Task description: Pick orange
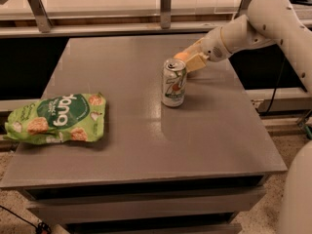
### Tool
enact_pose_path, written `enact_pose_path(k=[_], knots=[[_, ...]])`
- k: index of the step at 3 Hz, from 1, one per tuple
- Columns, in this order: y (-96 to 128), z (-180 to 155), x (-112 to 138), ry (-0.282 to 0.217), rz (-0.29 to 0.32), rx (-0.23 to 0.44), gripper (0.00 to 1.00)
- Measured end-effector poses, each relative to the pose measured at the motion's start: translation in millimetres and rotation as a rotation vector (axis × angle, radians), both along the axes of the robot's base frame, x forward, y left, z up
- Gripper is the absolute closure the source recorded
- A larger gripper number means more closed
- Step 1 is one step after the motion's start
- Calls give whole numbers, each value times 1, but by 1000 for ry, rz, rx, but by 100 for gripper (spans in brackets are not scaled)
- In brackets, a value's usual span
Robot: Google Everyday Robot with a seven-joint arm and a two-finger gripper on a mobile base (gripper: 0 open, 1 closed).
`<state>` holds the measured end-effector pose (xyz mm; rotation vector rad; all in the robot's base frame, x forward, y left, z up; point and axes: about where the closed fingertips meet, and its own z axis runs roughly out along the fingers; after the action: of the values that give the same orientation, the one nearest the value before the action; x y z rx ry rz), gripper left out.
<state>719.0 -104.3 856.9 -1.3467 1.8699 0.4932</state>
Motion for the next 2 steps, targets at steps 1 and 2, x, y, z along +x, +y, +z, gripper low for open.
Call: enact_pose_path(k=[1, 2], knots=[[-4, 0, 1, 2, -12, 3, 62], [-14, 4, 0, -4, -31, 6, 84]])
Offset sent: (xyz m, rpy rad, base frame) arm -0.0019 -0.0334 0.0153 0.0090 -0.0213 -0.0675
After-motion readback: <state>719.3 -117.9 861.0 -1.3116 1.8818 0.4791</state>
